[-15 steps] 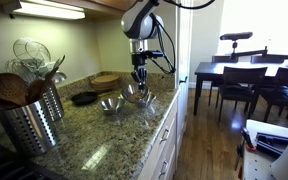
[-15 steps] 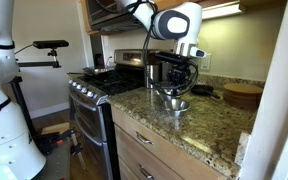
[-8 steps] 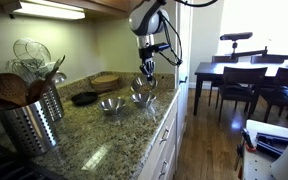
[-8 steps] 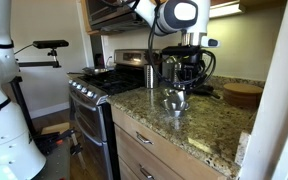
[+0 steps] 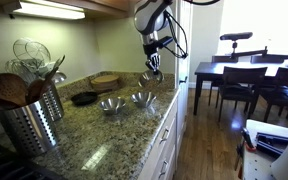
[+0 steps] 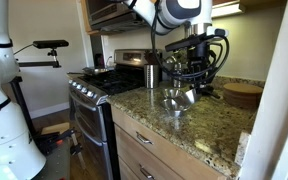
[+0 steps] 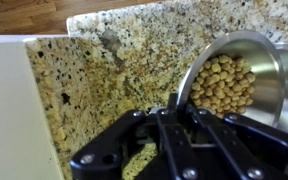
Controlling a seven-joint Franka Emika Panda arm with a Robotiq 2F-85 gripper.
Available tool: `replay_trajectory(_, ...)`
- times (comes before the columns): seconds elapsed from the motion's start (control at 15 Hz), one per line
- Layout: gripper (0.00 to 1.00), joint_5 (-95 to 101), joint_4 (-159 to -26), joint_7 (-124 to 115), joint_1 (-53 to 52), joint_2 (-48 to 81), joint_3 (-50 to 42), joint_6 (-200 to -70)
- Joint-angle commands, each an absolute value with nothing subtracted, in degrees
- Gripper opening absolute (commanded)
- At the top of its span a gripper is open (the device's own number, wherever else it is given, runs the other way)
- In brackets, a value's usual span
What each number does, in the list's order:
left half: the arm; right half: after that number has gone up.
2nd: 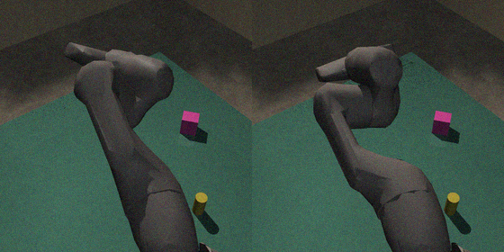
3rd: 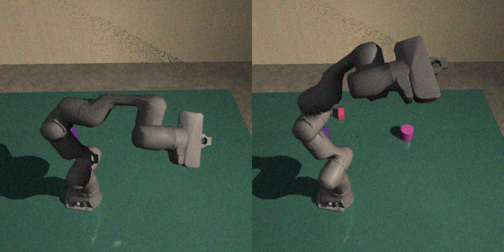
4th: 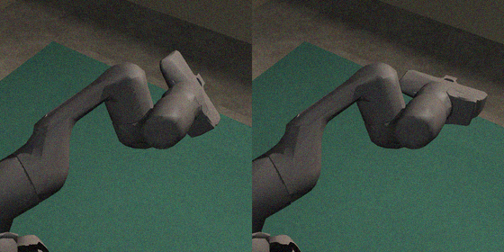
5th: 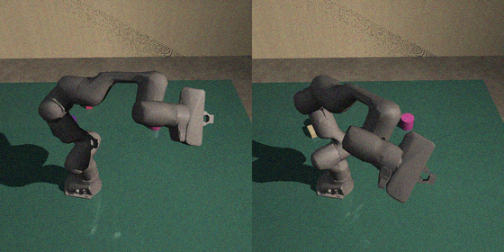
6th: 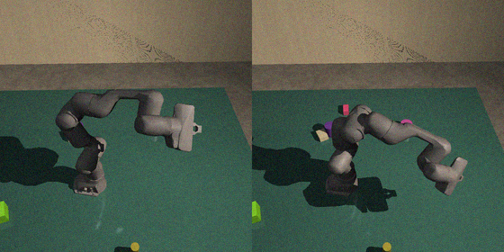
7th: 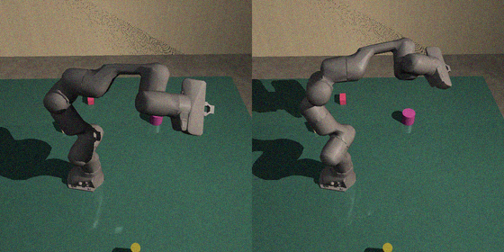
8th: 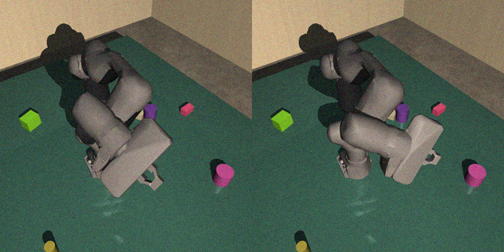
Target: Pour the contents of the left silver bowl into the right silver bowl
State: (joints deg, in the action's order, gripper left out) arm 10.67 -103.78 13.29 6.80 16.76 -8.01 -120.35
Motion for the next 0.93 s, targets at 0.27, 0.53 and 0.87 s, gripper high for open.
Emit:
replay_trajectory(0.27, 0.08, 20.2, -108.6, 7.8, 3.0, 13.1, -6.3, -119.5)
replay_trajectory(0.53, 0.08, 25.1, -108.6, 5.6, 1.2, 13.0, -6.0, -119.1)
replay_trajectory(0.87, 0.08, 31.6, -108.6, 2.8, -0.6, 12.6, -6.0, -118.6)
